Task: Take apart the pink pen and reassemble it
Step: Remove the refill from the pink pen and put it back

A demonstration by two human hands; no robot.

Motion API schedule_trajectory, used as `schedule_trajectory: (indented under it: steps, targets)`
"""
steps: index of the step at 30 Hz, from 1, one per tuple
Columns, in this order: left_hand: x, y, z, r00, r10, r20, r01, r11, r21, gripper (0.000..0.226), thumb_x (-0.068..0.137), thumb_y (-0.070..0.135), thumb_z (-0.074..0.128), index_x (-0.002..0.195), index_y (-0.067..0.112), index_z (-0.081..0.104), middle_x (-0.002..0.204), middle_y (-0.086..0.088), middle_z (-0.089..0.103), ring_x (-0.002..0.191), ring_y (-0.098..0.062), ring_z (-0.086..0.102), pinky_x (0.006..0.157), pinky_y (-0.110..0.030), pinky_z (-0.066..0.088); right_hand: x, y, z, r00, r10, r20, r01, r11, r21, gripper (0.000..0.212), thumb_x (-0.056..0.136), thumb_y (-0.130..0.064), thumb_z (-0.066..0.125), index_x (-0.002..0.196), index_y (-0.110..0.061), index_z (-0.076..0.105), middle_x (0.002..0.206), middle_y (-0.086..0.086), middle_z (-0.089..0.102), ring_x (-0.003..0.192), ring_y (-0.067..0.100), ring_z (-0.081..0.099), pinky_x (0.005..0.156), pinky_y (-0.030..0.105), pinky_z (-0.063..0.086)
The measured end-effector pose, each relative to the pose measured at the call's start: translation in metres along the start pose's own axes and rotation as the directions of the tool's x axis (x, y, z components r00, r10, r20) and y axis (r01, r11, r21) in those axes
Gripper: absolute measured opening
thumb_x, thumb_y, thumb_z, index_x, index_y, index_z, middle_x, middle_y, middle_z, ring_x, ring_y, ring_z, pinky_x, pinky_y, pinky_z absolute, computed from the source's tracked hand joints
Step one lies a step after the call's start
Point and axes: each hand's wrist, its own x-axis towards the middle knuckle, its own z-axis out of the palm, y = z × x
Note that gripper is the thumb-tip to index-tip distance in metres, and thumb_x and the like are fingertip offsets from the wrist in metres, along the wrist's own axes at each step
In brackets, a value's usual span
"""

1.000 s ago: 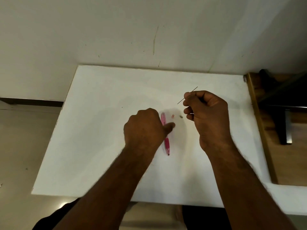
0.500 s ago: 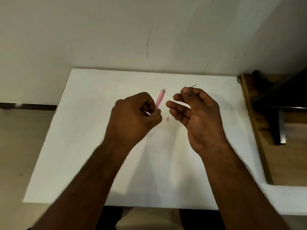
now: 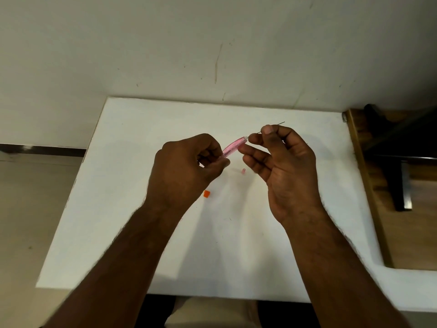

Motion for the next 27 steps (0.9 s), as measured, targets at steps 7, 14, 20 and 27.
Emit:
schedule_trajectory:
  steps: [7,14,20,27]
  targets:
    - [-0.001,0.000,0.001,1.000,-0.003,-0.002,0.003,1.000,-0.005,0.018,0.075,0.042,0.081,0.080,0.030,0.069,0.070,0.019,0.072,0.071,0.003,0.068,0.066,-0.015,0.050,0.000,0.003,-0.001,1.000,-0.004,-0.008,0.004,1.000,-0.002,0.008,0.098,-0.019,0.064,0.092,-0.016,0.068,0.086,0.004,0.078,0.088,0.030,0.079,0.074,0.033,0.062]
    - [0.000,0.003,-0.001,1.000,0.004,0.011,-0.004,1.000,-0.006,0.017,0.078,0.042,0.080,0.083,0.028,0.072,0.071,0.018,0.072,0.070,0.001,0.069,0.070,-0.021,0.054,0.002,0.004,-0.002,0.996,-0.076,0.050,0.086,0.965,-0.247,0.008,0.096,-0.015,0.066,0.092,-0.012,0.072,0.095,0.011,0.078,0.084,0.026,0.079,0.075,0.034,0.062]
    - [0.000,-0.001,-0.004,1.000,-0.016,-0.005,0.016,1.000,-0.018,0.012,0.079,0.041,0.077,0.082,0.030,0.073,0.070,0.020,0.073,0.073,0.002,0.070,0.071,-0.024,0.056,0.010,-0.004,-0.015,0.999,0.030,0.040,-0.020,0.969,-0.248,0.016,0.096,-0.012,0.060,0.097,-0.013,0.076,0.093,0.008,0.080,0.082,0.026,0.079,0.073,0.032,0.063]
    - [0.001,-0.005,-0.004,0.998,-0.056,0.008,0.057,0.998,-0.037,0.011,0.077,0.042,0.077,0.080,0.031,0.073,0.071,0.021,0.073,0.074,0.005,0.070,0.068,-0.020,0.053,0.026,0.017,-0.043,0.984,-0.175,-0.033,0.066,0.532,-0.844,0.012,0.088,-0.018,0.068,0.095,-0.024,0.076,0.094,-0.007,0.076,0.089,0.019,0.074,0.084,0.034,0.057]
